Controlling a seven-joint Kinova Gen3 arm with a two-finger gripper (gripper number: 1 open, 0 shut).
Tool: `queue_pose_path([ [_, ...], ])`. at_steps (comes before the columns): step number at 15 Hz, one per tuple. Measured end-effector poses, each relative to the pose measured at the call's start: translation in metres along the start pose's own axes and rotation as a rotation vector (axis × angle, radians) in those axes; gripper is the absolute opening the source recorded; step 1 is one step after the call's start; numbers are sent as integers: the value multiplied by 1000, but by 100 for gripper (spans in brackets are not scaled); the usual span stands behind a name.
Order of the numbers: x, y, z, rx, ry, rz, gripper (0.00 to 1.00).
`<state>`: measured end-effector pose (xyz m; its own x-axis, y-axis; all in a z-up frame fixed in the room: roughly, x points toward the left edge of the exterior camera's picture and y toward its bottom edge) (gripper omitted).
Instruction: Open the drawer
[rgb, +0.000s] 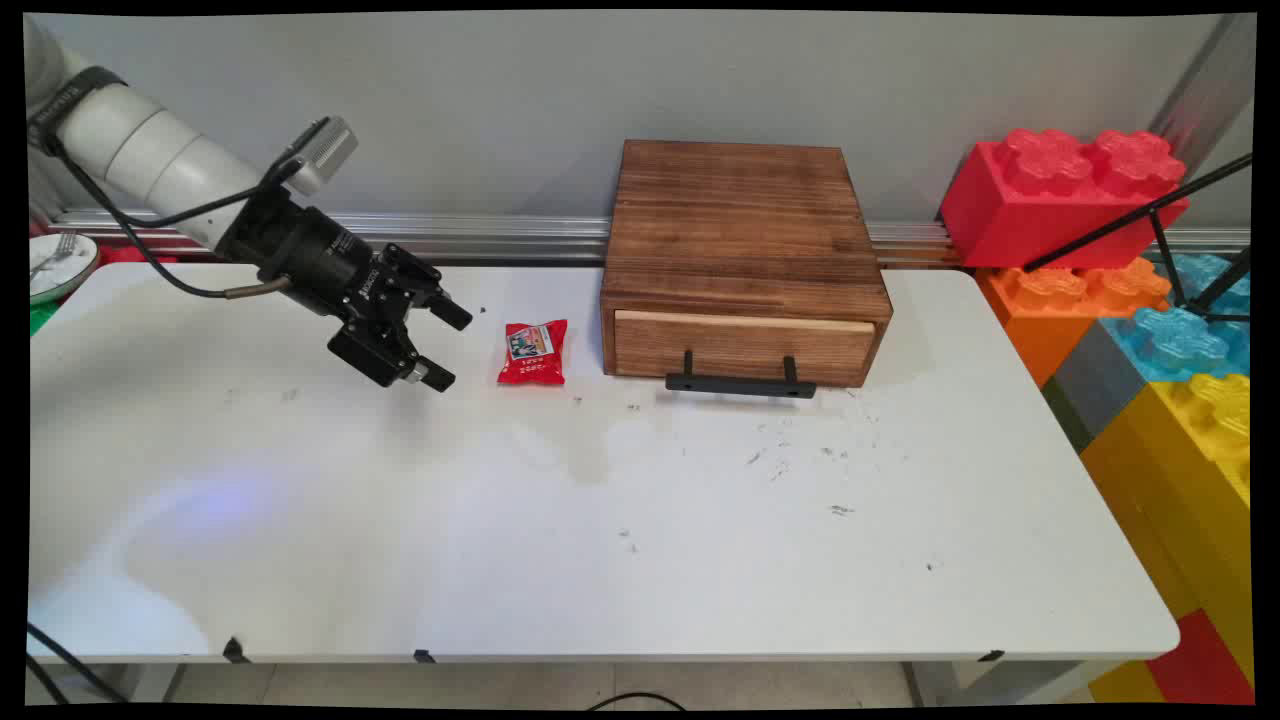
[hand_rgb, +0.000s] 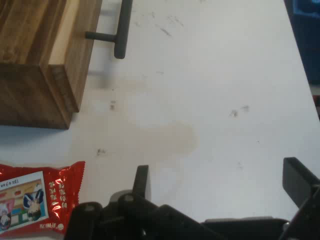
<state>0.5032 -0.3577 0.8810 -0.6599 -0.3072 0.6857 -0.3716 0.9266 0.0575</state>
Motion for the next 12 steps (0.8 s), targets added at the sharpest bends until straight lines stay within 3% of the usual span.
queue_pose_path([
  [5, 16, 4, 3, -7, 4, 10, 100],
  [12, 90, 15, 26, 15, 2, 55, 100],
])
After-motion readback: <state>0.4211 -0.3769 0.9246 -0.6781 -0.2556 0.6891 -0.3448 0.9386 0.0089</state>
